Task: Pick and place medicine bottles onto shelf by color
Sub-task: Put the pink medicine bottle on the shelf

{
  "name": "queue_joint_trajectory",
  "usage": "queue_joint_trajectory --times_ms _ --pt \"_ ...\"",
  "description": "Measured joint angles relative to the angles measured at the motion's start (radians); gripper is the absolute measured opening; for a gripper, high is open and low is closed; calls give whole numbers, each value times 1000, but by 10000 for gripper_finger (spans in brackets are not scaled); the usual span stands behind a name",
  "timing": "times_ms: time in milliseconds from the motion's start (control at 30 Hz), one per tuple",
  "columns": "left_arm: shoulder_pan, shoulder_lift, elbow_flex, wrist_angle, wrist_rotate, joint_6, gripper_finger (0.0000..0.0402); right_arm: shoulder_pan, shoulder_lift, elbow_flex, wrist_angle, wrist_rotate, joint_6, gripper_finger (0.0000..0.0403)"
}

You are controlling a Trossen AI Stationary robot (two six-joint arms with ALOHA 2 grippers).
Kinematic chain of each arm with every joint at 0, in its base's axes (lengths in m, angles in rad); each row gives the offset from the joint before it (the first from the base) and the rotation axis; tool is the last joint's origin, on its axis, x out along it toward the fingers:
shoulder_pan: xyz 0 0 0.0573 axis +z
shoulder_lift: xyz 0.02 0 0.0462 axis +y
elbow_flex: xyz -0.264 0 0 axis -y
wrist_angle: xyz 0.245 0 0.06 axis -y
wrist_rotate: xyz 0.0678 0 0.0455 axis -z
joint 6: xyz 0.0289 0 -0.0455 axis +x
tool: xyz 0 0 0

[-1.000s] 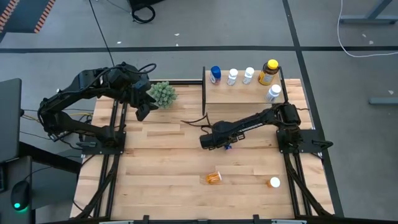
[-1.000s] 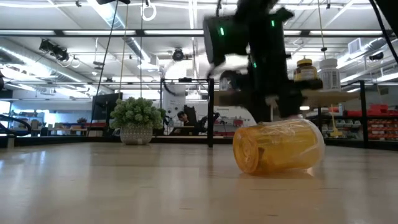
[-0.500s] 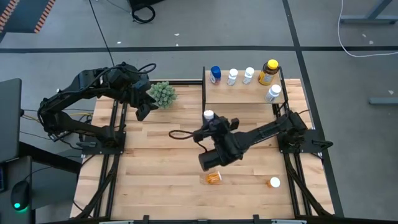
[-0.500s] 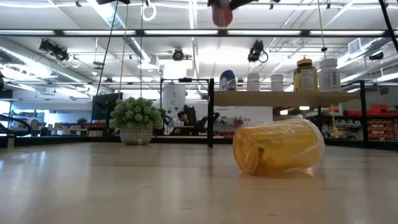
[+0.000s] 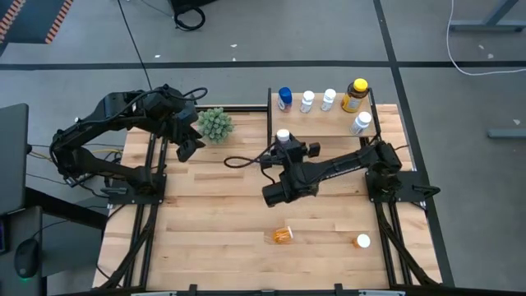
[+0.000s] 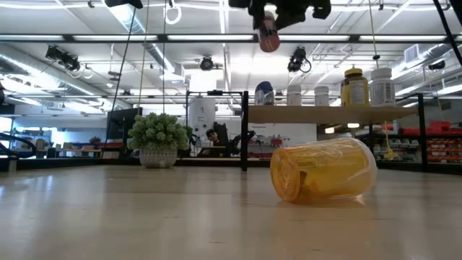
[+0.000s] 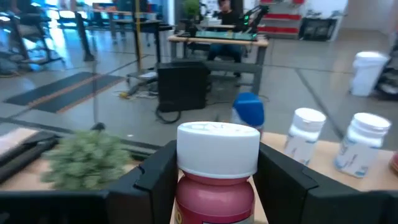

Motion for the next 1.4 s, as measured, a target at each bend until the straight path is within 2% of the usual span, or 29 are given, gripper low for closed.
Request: queue_joint_trajectory --times_ms 267,600,733,1133,1400 --pt "0 0 0 2 -3 48 172 -88 2 -85 3 54 98 192" --pt "0 0 0 33 -53 83 172 -172 2 -223 24 119 251 192" --pt "0 0 0 57 -53 82 173 -190 2 -250 69 145 260 192" --pt "0 0 0 93 -53 80 173 -234 1 -278 312 142 56 191" --pt "0 0 0 92 -53 76 173 -271 1 -278 438 88 -82 191"
